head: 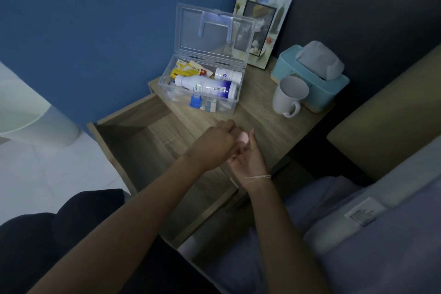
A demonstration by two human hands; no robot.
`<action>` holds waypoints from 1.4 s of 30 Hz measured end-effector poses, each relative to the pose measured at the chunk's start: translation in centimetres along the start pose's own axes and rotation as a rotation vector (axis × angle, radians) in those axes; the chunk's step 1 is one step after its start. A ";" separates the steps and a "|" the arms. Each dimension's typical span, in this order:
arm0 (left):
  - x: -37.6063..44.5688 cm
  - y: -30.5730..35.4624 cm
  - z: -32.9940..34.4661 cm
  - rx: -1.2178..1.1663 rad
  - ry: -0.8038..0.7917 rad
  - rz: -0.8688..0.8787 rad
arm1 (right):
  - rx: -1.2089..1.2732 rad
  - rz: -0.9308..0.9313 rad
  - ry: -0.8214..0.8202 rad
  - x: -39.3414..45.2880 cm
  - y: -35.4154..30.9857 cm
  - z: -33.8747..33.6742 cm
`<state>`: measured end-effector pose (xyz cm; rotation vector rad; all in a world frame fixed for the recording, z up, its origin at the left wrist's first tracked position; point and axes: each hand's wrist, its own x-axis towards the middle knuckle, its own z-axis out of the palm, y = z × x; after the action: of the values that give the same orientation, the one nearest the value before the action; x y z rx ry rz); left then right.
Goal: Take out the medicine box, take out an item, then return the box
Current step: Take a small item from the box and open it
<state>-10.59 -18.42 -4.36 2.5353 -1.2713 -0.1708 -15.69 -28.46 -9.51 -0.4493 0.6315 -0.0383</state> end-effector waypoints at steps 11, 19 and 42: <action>0.2 0.1 0.4 -0.108 0.182 -0.012 | 0.017 -0.021 -0.011 -0.2 -0.4 -0.4; -0.3 -1.1 0.8 -0.298 0.269 -0.198 | -0.001 -0.074 0.084 -0.5 -1.0 -2.0; -2.8 -2.5 5.6 -0.127 0.190 -0.127 | -1.475 -0.650 0.282 -1.9 0.6 -3.9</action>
<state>-11.69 -15.92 -10.59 2.4570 -0.9972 -0.0355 -19.54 -29.15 -11.50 -2.0958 0.6830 -0.2632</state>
